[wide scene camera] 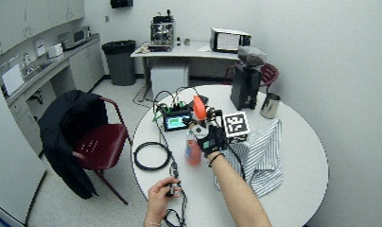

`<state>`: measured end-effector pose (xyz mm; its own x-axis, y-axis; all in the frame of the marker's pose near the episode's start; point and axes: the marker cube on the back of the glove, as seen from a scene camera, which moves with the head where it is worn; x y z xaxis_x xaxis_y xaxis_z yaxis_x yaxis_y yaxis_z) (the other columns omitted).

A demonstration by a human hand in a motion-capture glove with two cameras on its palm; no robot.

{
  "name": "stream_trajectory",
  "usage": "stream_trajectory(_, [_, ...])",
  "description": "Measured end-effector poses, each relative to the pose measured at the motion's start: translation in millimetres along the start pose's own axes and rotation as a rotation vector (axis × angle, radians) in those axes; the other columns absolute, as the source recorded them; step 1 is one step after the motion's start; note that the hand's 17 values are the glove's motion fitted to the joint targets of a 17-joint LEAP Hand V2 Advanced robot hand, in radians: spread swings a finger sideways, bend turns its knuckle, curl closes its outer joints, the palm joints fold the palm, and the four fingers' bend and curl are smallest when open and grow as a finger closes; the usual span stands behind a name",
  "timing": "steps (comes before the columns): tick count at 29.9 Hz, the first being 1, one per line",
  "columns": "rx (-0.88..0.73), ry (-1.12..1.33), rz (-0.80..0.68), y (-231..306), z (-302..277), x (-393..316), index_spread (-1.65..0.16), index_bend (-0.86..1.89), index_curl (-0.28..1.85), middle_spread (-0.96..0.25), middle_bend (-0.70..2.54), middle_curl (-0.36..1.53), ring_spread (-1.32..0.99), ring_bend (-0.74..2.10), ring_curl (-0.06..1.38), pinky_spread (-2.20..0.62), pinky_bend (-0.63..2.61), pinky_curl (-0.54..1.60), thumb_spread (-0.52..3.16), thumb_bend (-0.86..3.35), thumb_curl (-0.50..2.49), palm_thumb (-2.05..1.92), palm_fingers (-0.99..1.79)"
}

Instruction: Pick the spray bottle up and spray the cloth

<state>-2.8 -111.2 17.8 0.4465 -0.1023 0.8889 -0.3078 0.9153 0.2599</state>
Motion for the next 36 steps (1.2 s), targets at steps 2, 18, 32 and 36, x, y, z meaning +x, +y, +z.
stream_trajectory(2, [-0.013, 0.001, 0.012, 1.6, 2.2, 3.5, -0.36, -0.03, -0.01, -0.12, 0.75, 0.50, -0.15, 0.84, 0.44, -0.09, 0.65, 0.36, 0.82, -0.03, 0.63, 0.95, 0.91])
stream_trajectory(18, [-0.067, 0.016, -0.001, 15.3, 2.9, 6.7, -0.36, 0.08, 0.04, -0.13, 0.65, 0.46, -0.12, 0.73, 0.42, -0.01, 0.52, 0.33, 0.86, -0.03, 0.61, 0.95, 0.66])
stream_trajectory(32, [-0.070, 0.150, -0.075, 34.5, -47.9, -33.2, -0.35, 0.08, 0.08, -0.12, 0.55, 0.42, -0.09, 0.63, 0.37, 0.07, 0.53, 0.31, 0.90, -0.03, 0.56, 0.93, 0.62])
stream_trajectory(36, [-0.099, 0.202, -0.095, 49.1, -64.8, -36.2, -0.35, 0.08, 0.09, -0.11, 0.54, 0.41, -0.08, 0.61, 0.37, 0.08, 0.54, 0.31, 0.90, -0.03, 0.55, 0.92, 0.63])
